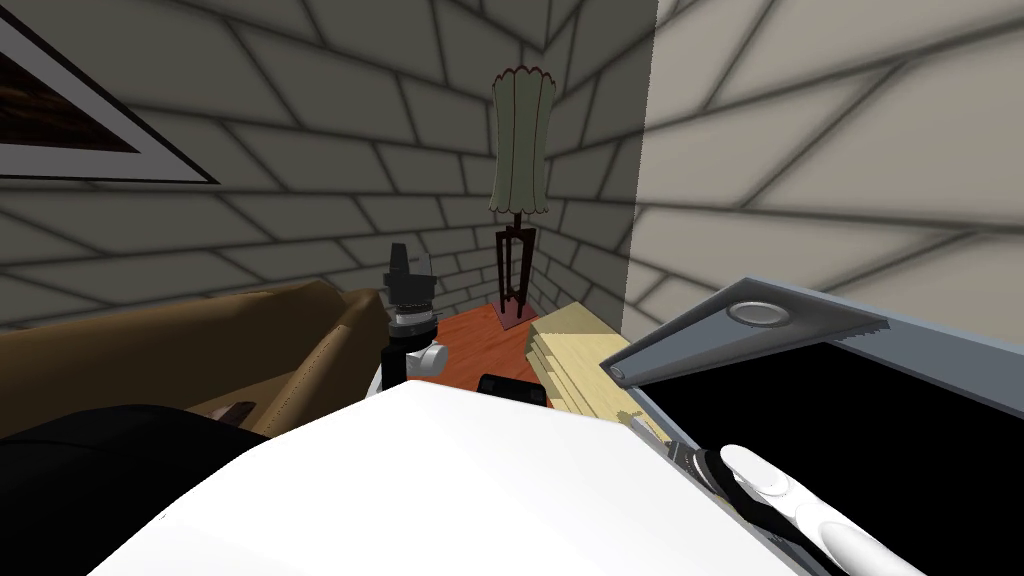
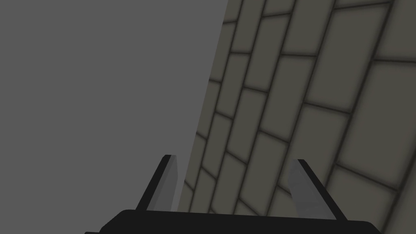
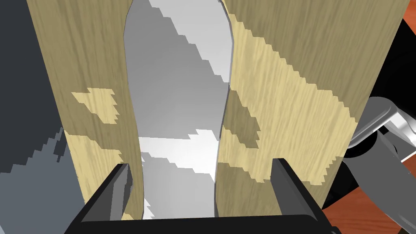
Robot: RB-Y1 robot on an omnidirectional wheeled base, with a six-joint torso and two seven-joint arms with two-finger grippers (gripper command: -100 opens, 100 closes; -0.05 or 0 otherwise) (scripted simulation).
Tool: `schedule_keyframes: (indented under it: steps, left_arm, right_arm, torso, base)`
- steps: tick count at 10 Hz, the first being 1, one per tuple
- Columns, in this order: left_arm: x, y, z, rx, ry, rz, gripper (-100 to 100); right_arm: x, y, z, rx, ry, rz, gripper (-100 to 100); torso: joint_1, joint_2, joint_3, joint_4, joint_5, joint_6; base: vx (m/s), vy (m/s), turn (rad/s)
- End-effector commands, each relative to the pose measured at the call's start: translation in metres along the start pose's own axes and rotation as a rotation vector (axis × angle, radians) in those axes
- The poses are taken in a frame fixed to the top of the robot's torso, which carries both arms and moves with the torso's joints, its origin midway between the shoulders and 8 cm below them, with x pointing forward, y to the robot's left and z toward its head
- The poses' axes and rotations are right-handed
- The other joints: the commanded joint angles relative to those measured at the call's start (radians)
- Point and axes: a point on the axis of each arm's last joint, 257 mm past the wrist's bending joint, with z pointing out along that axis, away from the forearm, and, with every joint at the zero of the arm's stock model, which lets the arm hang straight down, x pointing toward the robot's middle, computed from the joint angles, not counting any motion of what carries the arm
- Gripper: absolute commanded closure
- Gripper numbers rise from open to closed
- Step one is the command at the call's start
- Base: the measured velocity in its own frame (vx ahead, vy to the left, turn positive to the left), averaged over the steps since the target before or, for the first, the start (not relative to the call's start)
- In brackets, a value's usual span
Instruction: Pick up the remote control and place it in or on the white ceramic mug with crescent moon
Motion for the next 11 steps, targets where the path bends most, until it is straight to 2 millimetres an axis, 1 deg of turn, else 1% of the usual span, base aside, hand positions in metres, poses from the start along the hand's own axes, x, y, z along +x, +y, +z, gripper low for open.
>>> schedule_keyframes:
  steps: [1, 2, 3, 7, 8, 9, 11]
  left_arm:
    - [0.000, 0.000, 0.000, 0.000, 0.000, 0.000, 0]
    - [0.000, 0.000, 0.000, 0.000, 0.000, 0.000, 0]
    - [0.000, 0.000, 0.000, 0.000, 0.000, 0.000, 0]
    - [0.000, 0.000, 0.000, 0.000, 0.000, 0.000, 0]
    - [0.000, 0.000, 0.000, 0.000, 0.000, 0.000, 0]
    - [0.000, 0.000, 0.000, 0.000, 0.000, 0.000, 0]
    - [0.000, 0.000, 0.000, 0.000, 0.000, 0.000, 0]
  right_arm:
    - [0.002, 0.003, 0.005, 0.003, 0.001, 0.006, -100]
    - [0.001, 0.001, 0.003, 0.006, 0.000, 0.008, -100]
    - [0.001, 0.001, 0.004, 0.007, 0.000, 0.007, 100]
    - [0.000, 0.001, 0.004, 0.007, -0.001, 0.008, 100]
    - [0.000, 0.001, 0.004, 0.007, -0.001, 0.008, 0]
    - [-0.001, -0.010, -0.008, 0.004, -0.001, -0.003, 100]
    - [-0.001, -0.015, -0.013, 0.005, -0.001, -0.006, 100]
  torso:
    - [0.000, 0.000, 0.000, 0.000, 0.000, 0.000]
    - [0.000, 0.000, 0.000, 0.000, -0.001, 0.000]
    - [0.000, -0.001, -0.001, -0.001, -0.001, 0.000]
    - [0.000, -0.001, -0.001, -0.001, -0.001, 0.001]
    - [0.000, -0.001, -0.001, -0.001, -0.001, 0.001]
    - [0.000, -0.001, -0.001, -0.001, -0.001, 0.001]
    - [0.001, -0.002, -0.001, -0.001, 0.000, 0.000]
  base:
    - [-0.005, -0.006, 0.018]
    - [0.000, 0.000, 0.000]
    - [0.000, 0.000, 0.000]
    - [0.000, 0.000, 0.000]
    - [0.000, 0.000, 0.000]
    - [0.018, 0.008, -0.052]
    - [0.011, 0.013, -0.038]
